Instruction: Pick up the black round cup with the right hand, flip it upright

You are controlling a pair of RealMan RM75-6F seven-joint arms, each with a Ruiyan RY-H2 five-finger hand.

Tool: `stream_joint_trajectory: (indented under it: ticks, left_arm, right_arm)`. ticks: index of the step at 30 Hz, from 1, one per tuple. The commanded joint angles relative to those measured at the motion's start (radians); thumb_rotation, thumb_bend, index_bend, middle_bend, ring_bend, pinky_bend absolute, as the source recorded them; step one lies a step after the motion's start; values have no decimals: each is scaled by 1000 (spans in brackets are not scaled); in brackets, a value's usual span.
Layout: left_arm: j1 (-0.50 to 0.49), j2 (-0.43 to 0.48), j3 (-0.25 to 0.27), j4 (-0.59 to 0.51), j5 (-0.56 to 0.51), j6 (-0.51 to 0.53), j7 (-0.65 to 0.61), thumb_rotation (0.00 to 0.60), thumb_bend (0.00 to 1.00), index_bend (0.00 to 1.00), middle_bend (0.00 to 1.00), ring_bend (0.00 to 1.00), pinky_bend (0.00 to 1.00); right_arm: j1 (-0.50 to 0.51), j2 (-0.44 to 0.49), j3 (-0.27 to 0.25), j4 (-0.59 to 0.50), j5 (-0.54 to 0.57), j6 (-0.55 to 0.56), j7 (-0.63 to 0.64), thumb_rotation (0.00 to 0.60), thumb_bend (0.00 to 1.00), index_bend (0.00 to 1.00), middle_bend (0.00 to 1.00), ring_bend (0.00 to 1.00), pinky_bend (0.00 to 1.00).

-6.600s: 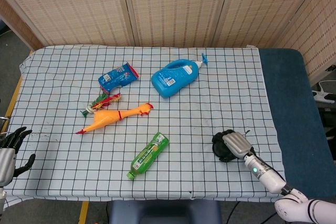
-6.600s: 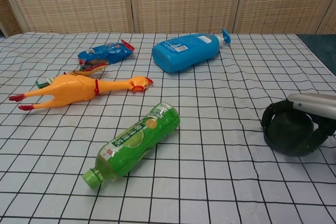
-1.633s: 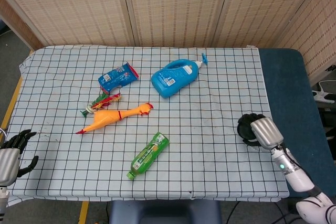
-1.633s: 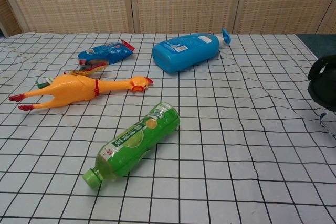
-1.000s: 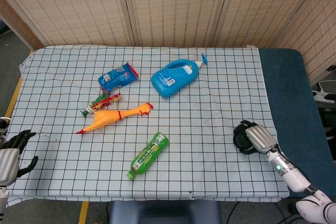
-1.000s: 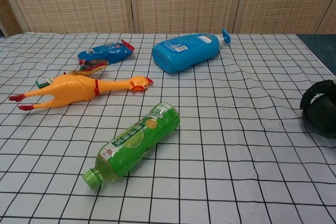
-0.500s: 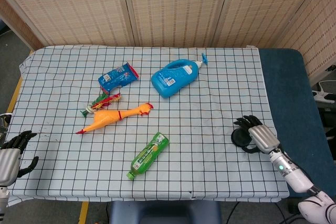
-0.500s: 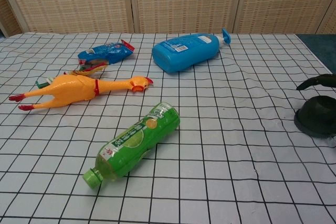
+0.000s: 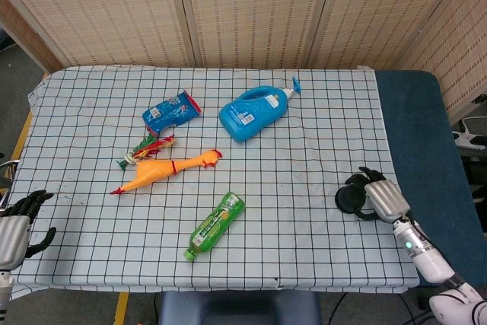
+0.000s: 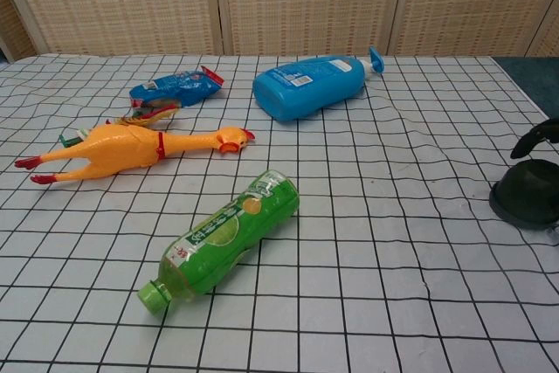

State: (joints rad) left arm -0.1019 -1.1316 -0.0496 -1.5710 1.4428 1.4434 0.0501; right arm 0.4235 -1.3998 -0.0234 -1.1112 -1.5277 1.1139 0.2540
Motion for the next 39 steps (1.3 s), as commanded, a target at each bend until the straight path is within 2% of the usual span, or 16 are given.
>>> stream_joint_trajectory:
  ticks: [1, 4, 10, 14, 17, 21, 24, 27, 36, 39]
  left_arm:
    - [-1, 1, -1, -2, -2, -2, 0, 600, 354, 196, 150, 207, 324]
    - [0, 1, -1, -1, -2, -1, -1, 600, 353, 196, 150, 208, 324]
    - [0, 1, 0, -1, -1, -2, -1, 600, 354, 196, 150, 207, 324]
    - [1, 3, 0, -2, -2, -1, -4, 600, 354, 196, 150, 208, 324]
    - [2, 4, 0, -2, -1, 2, -5, 600, 355, 196, 150, 208, 324]
    - [0, 2, 0, -3, -3, -2, 0, 600, 354, 196, 151, 208, 324]
    - [-2, 1, 1, -5, -4, -6, 10, 600, 354, 196, 151, 208, 324]
    - [-3, 1, 2, -8, -4, -9, 17, 600, 355, 196, 150, 208, 324]
    - [-3, 3, 1, -7, -11, -14, 10, 600, 354, 196, 150, 208, 324]
    - [-3, 4, 1, -7, -10, -14, 7, 600, 354, 196, 150, 208, 324]
  right_arm:
    - [-4, -8, 6, 7, 3, 9, -4, 600, 107, 511, 422, 313, 383]
    - [-9, -14, 10, 13, 3, 20, -11, 600, 107, 574, 472, 367, 432]
    - [-21, -10, 23, 1, -7, 69, -6, 600, 107, 590, 483, 376, 441]
    - [-42, 49, 42, -84, -3, 127, 7, 600, 107, 592, 483, 376, 441]
    - [-72, 112, 67, -173, 49, 152, -41, 600, 107, 595, 484, 376, 441]
    - [-106, 175, 101, -267, 190, 120, -178, 600, 107, 595, 484, 377, 441]
    - [-110, 167, 116, -254, 256, 87, -222, 600, 107, 595, 484, 377, 441]
    - [-108, 149, 126, -213, 279, 49, -177, 600, 107, 595, 484, 369, 441]
    - [-90, 89, 115, -81, 209, 21, -79, 600, 107, 541, 468, 290, 441]
    - [-85, 102, 109, -91, 216, -22, -73, 600, 107, 461, 405, 227, 402]
